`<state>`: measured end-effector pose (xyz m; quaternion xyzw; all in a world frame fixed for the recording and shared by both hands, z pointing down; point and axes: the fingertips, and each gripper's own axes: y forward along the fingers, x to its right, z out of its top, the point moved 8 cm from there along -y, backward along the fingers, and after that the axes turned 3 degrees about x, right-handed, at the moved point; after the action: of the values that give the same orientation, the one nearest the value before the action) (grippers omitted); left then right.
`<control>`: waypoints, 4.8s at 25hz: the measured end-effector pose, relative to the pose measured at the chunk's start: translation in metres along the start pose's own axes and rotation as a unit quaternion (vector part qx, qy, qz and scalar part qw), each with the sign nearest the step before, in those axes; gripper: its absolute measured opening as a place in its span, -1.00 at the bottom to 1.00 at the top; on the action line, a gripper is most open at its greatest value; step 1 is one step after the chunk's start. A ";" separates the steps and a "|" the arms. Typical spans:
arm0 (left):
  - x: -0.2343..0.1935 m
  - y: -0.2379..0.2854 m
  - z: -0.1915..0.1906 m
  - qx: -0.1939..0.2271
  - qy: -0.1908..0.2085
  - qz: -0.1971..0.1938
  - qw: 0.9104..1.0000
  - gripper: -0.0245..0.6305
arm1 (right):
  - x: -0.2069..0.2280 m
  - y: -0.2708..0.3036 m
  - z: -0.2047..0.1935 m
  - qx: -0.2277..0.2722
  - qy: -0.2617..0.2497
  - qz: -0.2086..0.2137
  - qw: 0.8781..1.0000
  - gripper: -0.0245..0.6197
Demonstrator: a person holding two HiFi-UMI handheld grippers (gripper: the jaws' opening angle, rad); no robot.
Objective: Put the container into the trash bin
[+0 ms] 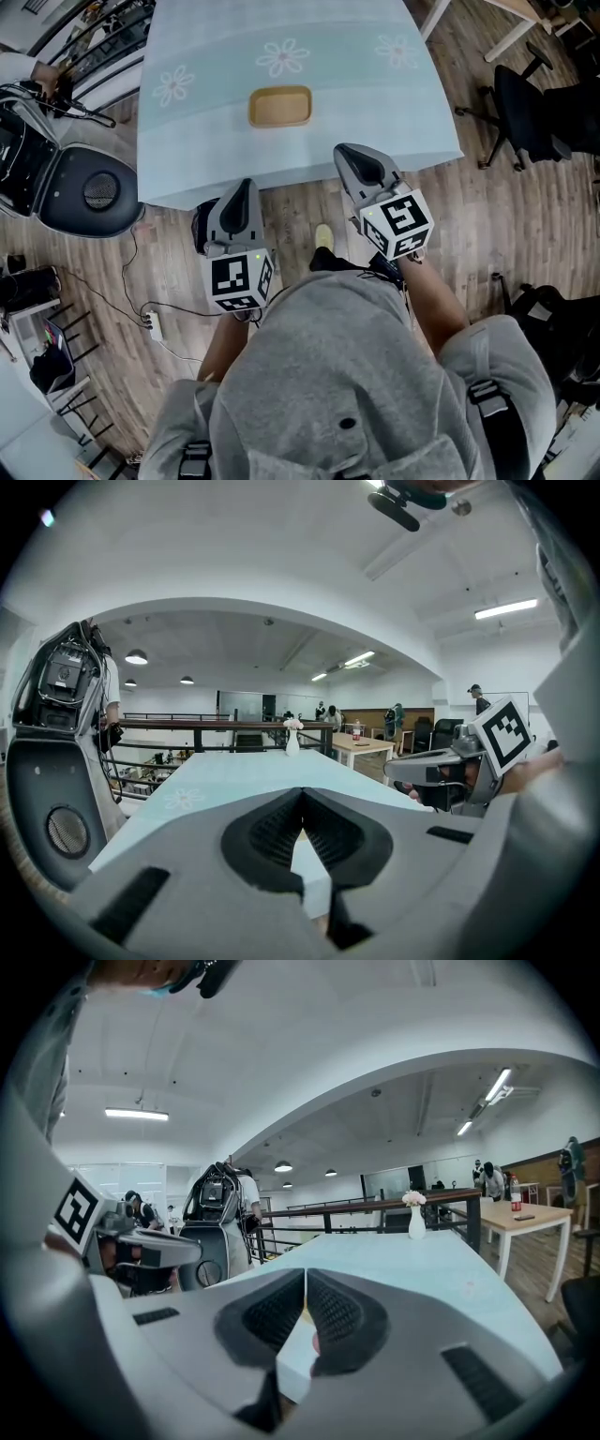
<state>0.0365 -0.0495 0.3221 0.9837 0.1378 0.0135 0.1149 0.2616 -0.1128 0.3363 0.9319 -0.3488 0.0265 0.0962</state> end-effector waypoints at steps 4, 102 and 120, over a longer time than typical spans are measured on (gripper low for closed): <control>0.005 0.003 0.006 0.001 0.005 0.007 1.000 -0.87 | 0.008 0.001 0.003 0.001 -0.003 0.009 1.000 -0.83; -0.129 0.110 -0.008 -0.059 -0.060 0.024 0.996 -0.86 | 0.037 0.192 -0.080 -0.304 -0.168 0.112 0.931 -0.57; -0.139 0.102 -0.011 -0.067 -0.065 0.040 0.995 -0.87 | 0.033 0.211 -0.122 -0.391 -0.254 0.145 0.873 -0.58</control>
<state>-0.0705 -0.1804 0.3569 0.9772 0.0895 -0.0369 0.1889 0.1502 -0.2658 0.4936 0.7320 -0.4743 -0.3359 0.3556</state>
